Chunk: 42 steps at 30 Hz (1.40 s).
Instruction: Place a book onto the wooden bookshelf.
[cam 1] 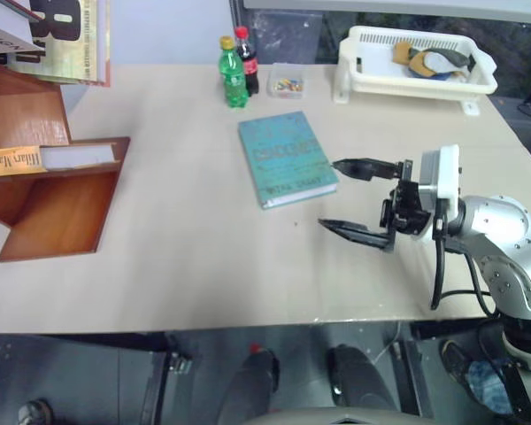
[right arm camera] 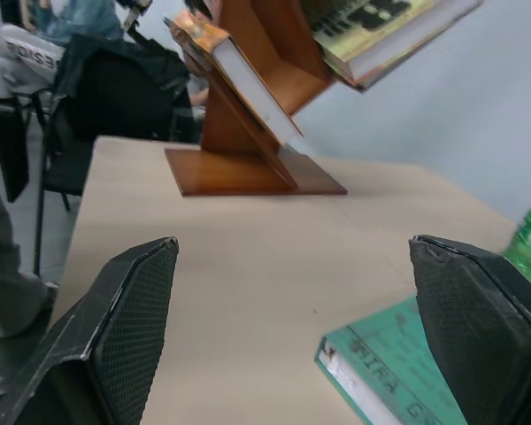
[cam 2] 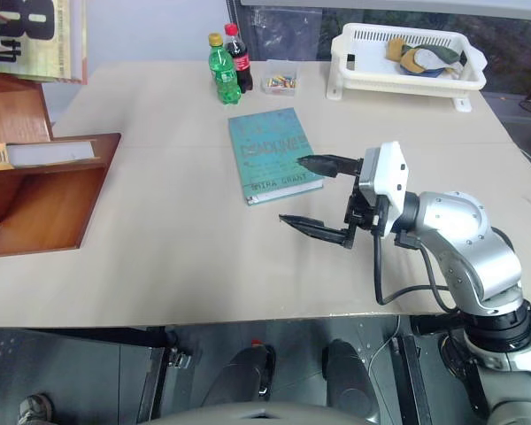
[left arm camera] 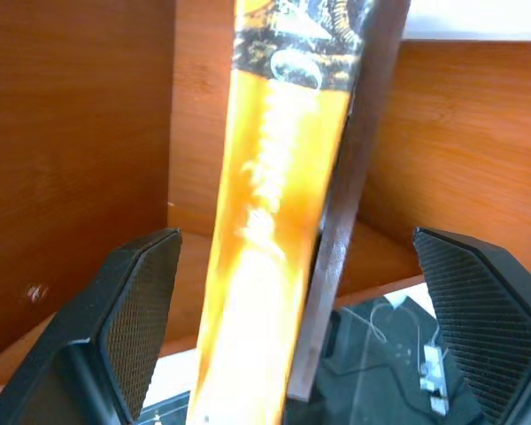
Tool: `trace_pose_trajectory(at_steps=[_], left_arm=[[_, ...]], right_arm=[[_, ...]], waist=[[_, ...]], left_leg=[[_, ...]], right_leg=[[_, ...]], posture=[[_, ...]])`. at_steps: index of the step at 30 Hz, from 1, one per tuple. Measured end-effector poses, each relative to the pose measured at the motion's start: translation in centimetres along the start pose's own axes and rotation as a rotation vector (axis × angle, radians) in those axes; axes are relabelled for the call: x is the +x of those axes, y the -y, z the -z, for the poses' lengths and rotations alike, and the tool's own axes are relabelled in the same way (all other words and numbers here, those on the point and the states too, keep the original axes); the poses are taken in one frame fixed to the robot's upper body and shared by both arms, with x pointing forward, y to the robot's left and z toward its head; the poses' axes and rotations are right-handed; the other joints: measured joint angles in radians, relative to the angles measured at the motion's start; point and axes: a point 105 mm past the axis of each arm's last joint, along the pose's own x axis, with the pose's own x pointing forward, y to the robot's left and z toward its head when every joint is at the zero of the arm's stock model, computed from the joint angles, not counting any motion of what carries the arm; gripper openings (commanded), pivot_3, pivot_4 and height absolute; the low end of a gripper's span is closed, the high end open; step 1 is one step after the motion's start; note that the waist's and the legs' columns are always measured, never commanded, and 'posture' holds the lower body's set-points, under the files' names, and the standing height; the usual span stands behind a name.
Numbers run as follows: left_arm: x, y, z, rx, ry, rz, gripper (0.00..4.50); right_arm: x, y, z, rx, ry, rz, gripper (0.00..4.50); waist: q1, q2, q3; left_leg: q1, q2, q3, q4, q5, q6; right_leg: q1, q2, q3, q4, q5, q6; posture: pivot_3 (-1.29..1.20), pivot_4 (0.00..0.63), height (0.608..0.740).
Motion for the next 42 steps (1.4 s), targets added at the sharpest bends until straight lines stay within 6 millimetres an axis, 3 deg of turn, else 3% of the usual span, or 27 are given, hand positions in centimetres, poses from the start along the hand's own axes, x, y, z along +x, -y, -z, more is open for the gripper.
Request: trace_pose_trajectory(at_steps=[6,11,15,20,25,27,32,36,42], left_arm=[[-1.2,0.2,-1.8,-0.011,0.188,-0.079,4.47],[-1.5,0.1,-4.6,0.032,0.354,-0.121,4.47],[-0.3,0.6,-9.4,0.022,0.545,-0.136,4.47],[1.8,3.1,-17.2,-0.119,0.776,-0.076,4.47],[3.3,5.9,-25.1,-0.355,1.003,0.013,4.47],[4.5,7.3,-26.5,-0.468,1.007,0.075,4.47],[7.9,12.0,-27.2,-0.661,0.874,0.211,4.47],[8.9,14.8,-24.7,-0.798,0.729,0.311,4.47],[8.9,15.3,-20.9,-0.972,0.611,0.354,4.47]], right_arm=[[0.7,0.0,-1.4,0.015,0.088,-0.057,4.31],[0.9,0.3,-2.3,0.025,0.134,-0.087,4.31],[1.0,0.4,-2.7,0.026,0.154,-0.093,4.31],[0.4,0.8,-2.8,0.035,0.144,-0.069,4.31],[-1.5,0.7,-1.4,0.061,0.037,0.007,4.31],[-2.3,0.7,-1.0,0.068,-0.006,0.038,4.31],[-3.8,0.6,-0.5,0.057,-0.093,0.102,4.31],[-4.8,-0.5,1.1,0.088,-0.195,0.123,4.31],[-7.9,-1.5,3.3,0.144,-0.391,0.199,4.31]], waist=[[0.005,0.0,0.0],[0.004,0.001,0.0],[0.006,0.001,0.0],[0.006,0.001,0.001],[0.015,0.003,0.0],[0.014,0.004,0.0],[0.005,0.005,0.0],[0.009,0.005,0.0],[0.024,0.005,0.0]], left_leg=[[0.0,0.001,-0.001,0.0,0.0,0.0],[0.0,0.001,-0.003,0.0,0.0,0.0],[0.0,0.001,-0.006,0.0,0.0,0.0],[0.0,0.001,-0.006,-0.001,0.0,0.0],[0.0,-0.001,-0.006,-0.001,0.0,0.0],[0.0,-0.001,-0.005,-0.001,0.0,0.0],[0.002,0.0,-0.002,-0.002,0.0,0.0],[0.001,0.002,-0.002,-0.002,0.0,0.0],[0.001,0.001,-0.002,0.0,0.0,0.0]], right_leg=[[0.0,-0.001,-0.001,0.0,0.0,-0.001],[0.0,-0.002,0.0,-0.001,0.001,-0.002],[0.0,-0.004,0.0,-0.001,0.001,-0.002],[0.0,-0.005,0.0,-0.002,0.002,-0.003],[0.0,-0.004,0.0,-0.001,0.002,-0.003],[0.0,-0.004,0.001,-0.001,0.002,-0.003],[0.0,-0.001,0.002,0.0,0.002,-0.003],[0.0,0.0,0.002,-0.001,0.002,-0.003],[0.002,-0.001,0.002,-0.003,0.001,-0.003]], posture=[[0.0,0.15,0.74],[0.0,0.15,0.74],[0.0,0.15,0.74],[0.0,0.15,0.74],[0.0,0.15,0.74],[0.0,0.15,0.74],[0.0,0.15,0.74],[0.0,0.15,0.74],[0.0,0.15,0.74]])
